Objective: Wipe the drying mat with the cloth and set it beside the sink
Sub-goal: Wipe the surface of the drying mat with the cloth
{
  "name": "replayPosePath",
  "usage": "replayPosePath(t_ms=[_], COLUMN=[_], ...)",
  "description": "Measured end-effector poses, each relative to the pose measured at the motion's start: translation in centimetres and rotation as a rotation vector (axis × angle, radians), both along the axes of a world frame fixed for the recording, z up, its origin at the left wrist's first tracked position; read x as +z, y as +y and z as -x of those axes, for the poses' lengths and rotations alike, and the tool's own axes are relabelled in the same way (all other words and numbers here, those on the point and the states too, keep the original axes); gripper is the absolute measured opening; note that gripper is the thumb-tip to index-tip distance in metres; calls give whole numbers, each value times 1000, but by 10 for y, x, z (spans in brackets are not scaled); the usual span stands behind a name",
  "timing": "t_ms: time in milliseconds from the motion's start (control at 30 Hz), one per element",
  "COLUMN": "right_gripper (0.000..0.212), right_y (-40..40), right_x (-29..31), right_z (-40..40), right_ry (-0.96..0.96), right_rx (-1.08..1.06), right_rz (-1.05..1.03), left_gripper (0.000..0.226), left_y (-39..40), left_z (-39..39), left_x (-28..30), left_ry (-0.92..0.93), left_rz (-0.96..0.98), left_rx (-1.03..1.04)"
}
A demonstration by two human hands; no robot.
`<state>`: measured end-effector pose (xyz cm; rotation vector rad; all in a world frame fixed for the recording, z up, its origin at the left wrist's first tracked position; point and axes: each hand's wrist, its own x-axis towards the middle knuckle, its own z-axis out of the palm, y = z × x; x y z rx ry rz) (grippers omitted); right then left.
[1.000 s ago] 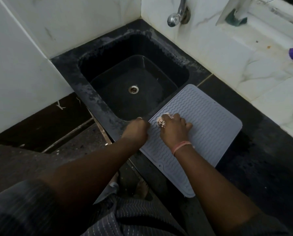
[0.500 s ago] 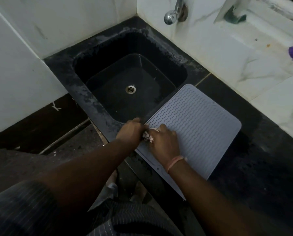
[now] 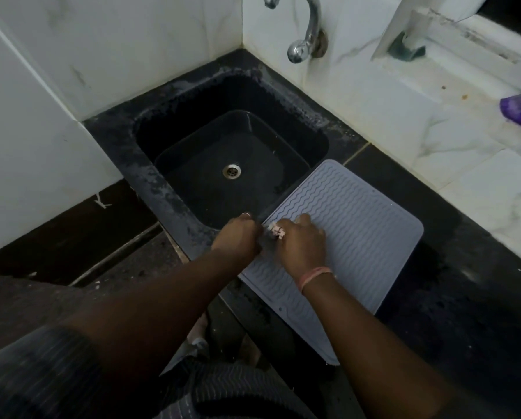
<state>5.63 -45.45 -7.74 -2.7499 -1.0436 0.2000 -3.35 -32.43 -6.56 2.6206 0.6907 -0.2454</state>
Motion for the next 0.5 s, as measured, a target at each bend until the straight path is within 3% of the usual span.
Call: replayPosePath(t_ms=[100, 233, 367, 433, 500], right_gripper=[22, 22, 25, 26, 28], right_y=[-8, -9, -3, 2, 8], right_x=[-3, -2, -3, -4, -2], right_z=[20, 7, -43, -69, -88], right_ry=[31, -24, -86, -106, -104], right_rx=[73, 104, 63, 5, -52], right_rz=[-3, 2, 41, 67, 98], left_gripper=[37, 35, 29, 26, 36], left_y=[1, 7, 4, 3, 4], left_z=[-8, -11, -15, -17, -17], left_x=[-4, -10, -6, -3, -5], left_ry=[-58, 31, 71, 105, 73], left_rz=[-37, -168, -134, -29, -29], left_rx=[-66, -194, -222, -106, -83])
